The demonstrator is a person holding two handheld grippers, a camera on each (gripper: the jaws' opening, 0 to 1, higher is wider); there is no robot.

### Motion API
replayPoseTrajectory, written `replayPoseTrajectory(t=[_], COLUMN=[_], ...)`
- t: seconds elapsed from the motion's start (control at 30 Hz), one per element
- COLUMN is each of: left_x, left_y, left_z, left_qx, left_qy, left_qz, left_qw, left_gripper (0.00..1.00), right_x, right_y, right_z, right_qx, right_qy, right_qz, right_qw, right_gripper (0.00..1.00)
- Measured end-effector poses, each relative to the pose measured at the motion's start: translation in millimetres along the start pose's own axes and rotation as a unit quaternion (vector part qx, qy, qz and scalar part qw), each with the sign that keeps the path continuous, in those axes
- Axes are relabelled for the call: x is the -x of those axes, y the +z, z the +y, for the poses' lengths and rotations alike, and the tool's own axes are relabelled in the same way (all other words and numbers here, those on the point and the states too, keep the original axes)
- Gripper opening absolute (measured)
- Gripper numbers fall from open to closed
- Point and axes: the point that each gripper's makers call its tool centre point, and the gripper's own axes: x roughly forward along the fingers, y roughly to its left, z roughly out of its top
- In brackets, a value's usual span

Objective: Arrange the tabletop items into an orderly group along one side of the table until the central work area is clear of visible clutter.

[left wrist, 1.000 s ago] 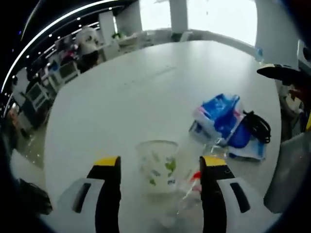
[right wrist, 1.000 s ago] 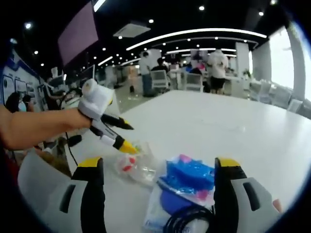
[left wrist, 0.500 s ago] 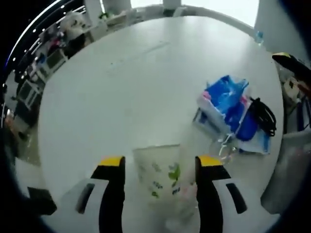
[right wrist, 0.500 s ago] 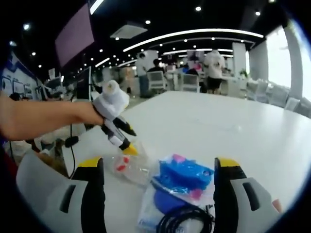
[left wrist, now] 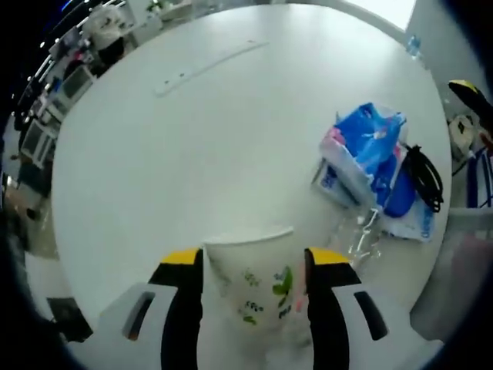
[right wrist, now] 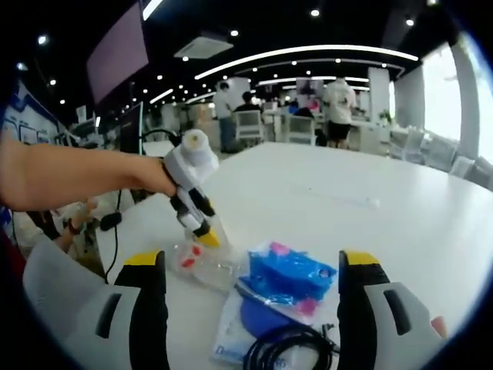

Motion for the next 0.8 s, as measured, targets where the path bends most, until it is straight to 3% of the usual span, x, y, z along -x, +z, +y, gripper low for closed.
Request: replayPoseTrajectory(t=[0.53, 0.8], left_x=[-7.5, -4.6], left_y=[-5.9, -2.3], left_z=[1.9, 5.7], left_qx=[0.011, 0.009], left_qy=[-0.004, -0.002], left_qz=[0.016, -0.002], left_qw=[0.9998, 1.0], left_gripper=[0.44, 0.42], right_x=[0.3, -0.3], right_y=[-0.7, -2.2], right_z=[-2.5, -3.0], right_qx=[0.005, 0.006], right_qy=[-0.005, -0.005], right_qz=[0.001, 0.004], right_qw=[1.0, 1.0], right_gripper=[0.9, 0.9])
